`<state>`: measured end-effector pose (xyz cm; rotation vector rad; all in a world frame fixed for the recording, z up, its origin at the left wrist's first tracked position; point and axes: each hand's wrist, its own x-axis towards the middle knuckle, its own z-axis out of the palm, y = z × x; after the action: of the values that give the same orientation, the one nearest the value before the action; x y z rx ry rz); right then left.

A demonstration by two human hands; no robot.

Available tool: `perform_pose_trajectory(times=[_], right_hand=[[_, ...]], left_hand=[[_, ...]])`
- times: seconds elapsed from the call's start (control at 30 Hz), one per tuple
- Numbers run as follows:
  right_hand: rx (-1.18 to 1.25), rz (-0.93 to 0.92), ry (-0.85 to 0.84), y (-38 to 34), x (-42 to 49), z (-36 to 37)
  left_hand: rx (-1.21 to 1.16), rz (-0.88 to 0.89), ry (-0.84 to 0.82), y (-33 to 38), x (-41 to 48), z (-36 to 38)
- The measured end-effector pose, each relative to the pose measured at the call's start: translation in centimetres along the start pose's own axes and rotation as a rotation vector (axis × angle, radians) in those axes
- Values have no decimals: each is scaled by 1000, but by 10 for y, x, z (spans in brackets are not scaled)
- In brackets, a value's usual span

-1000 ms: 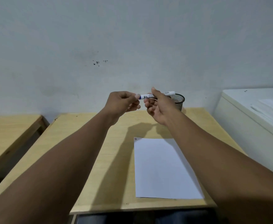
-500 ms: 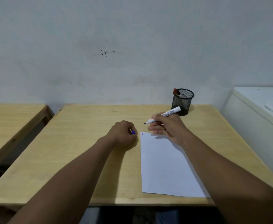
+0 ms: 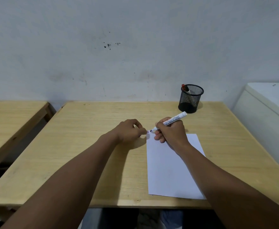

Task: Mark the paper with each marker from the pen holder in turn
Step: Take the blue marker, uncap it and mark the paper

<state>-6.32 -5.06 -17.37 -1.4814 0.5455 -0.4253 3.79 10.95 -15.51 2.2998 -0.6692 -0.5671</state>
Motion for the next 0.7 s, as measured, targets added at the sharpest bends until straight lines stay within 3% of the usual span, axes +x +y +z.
perform_pose_trajectory(times=[0.1, 0.37, 0.7], right_hand=[[-34, -11, 12, 1, 0, 0], [-240, -86, 14, 6, -1, 2], [-300, -92, 21, 11, 2, 3]], left_hand=[[106, 16, -14, -2, -1, 4], [115, 18, -52, 0, 0, 5], [123, 12, -63, -1, 3, 4]])
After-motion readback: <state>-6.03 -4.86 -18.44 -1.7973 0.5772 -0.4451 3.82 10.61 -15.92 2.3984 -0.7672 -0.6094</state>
